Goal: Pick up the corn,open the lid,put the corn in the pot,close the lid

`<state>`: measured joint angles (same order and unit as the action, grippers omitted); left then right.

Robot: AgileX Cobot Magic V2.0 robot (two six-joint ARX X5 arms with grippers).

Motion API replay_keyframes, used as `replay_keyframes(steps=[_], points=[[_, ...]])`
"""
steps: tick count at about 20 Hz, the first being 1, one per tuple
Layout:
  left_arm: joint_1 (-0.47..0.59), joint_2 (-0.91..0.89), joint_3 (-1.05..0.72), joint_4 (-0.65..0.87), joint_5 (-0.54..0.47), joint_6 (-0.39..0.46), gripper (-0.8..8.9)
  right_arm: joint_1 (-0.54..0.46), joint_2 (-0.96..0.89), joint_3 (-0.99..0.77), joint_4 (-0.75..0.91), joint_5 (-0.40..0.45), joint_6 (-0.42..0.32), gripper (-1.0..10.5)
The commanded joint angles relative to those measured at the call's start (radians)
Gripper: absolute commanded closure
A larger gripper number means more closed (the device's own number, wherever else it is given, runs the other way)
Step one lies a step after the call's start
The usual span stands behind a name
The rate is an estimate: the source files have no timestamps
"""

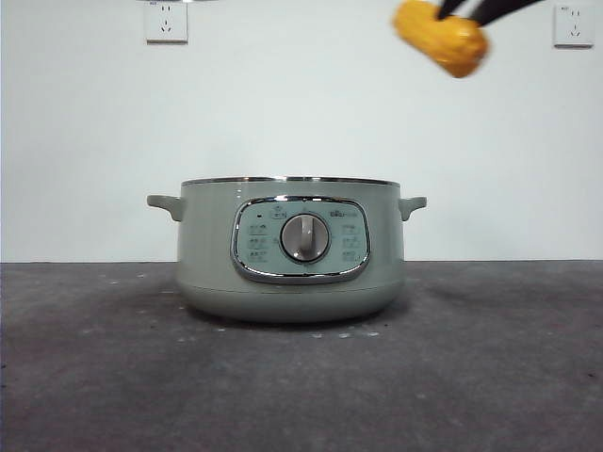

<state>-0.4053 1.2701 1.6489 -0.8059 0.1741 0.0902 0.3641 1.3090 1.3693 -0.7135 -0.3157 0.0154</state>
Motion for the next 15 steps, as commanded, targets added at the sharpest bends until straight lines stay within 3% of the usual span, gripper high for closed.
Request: replay_keyframes(steps=[1,7,15], points=[[0.010,-0.082,-0.080,0.043,0.008,0.014,8.22,0.041,0.124,0.124,0.002,-0.006,0.010,9.6],[0.022,-0.333,-0.381,0.091,0.008,-0.010,8.22,0.129,0.478,0.461,-0.075,0.040,0.000,9.6],[0.023,-0.504,-0.422,-0.008,0.004,-0.011,8.22,0.174,0.859,0.744,-0.201,0.105,-0.032,9.6]])
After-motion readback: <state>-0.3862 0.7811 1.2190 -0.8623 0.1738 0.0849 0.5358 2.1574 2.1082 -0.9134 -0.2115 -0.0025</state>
